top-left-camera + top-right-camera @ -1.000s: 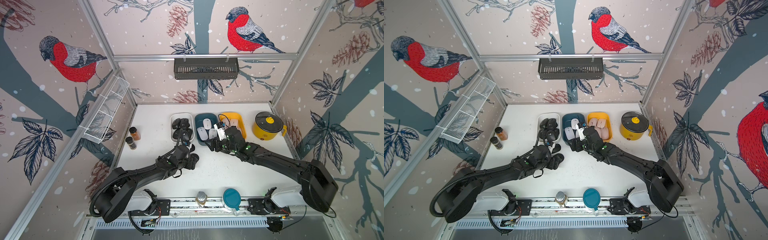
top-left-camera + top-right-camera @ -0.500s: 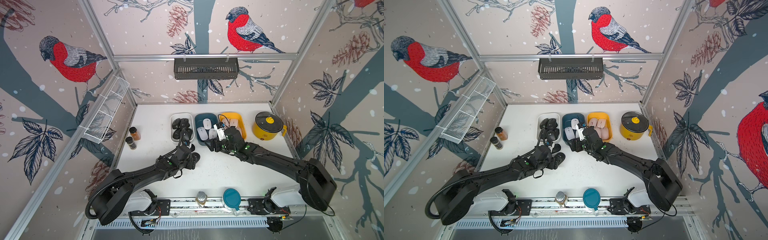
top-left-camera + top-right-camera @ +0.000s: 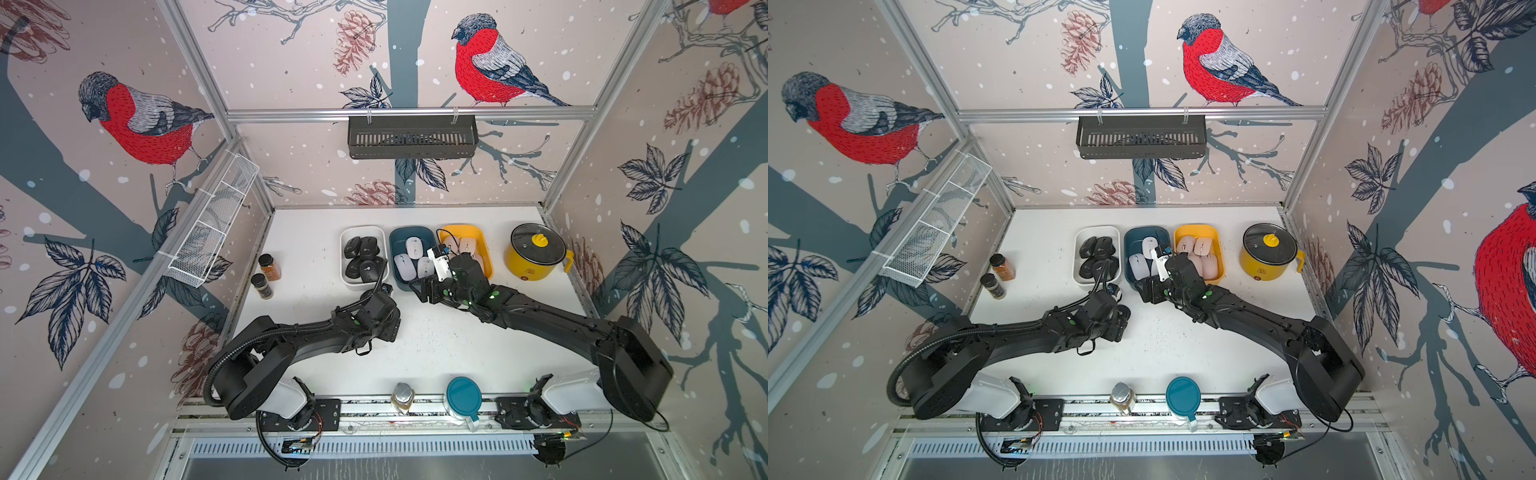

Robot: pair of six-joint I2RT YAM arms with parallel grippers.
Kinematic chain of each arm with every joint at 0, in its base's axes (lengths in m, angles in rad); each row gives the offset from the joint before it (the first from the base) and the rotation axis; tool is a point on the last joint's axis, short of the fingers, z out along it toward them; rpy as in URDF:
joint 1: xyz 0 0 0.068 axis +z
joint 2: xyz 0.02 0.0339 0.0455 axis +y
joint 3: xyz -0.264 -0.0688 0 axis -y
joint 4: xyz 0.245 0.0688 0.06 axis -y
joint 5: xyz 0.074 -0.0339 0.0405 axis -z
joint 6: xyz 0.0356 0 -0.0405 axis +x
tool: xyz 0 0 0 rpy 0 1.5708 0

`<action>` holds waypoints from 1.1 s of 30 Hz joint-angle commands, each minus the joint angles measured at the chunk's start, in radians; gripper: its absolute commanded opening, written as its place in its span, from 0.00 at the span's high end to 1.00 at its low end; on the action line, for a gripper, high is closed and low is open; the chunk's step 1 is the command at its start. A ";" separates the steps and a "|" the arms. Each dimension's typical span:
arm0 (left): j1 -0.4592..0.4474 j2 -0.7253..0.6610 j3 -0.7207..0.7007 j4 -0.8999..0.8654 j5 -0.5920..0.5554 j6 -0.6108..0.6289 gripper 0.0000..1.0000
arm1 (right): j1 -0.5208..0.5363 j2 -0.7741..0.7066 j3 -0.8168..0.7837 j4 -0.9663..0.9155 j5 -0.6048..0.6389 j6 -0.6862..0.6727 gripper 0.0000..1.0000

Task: Place the mice by color into the storage box
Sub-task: Pick up the mouse from the center of the board.

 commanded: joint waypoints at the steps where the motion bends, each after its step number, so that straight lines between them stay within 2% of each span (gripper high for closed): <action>1: -0.003 0.029 0.016 0.004 -0.039 0.003 0.21 | 0.001 0.006 -0.002 0.025 -0.004 0.016 0.23; 11: -0.017 0.088 0.044 -0.005 -0.073 -0.016 0.26 | 0.001 0.003 0.000 0.015 0.006 0.012 0.23; 16: -0.021 0.072 0.034 -0.008 -0.104 -0.052 0.36 | -0.001 0.007 0.005 0.010 0.012 0.013 0.23; 19: -0.026 0.051 0.025 -0.009 -0.131 -0.067 0.44 | -0.001 0.007 0.005 0.011 0.017 0.018 0.23; 33: -0.035 -0.146 0.039 -0.085 -0.221 -0.119 0.46 | -0.002 -0.015 0.031 -0.013 0.041 0.028 0.23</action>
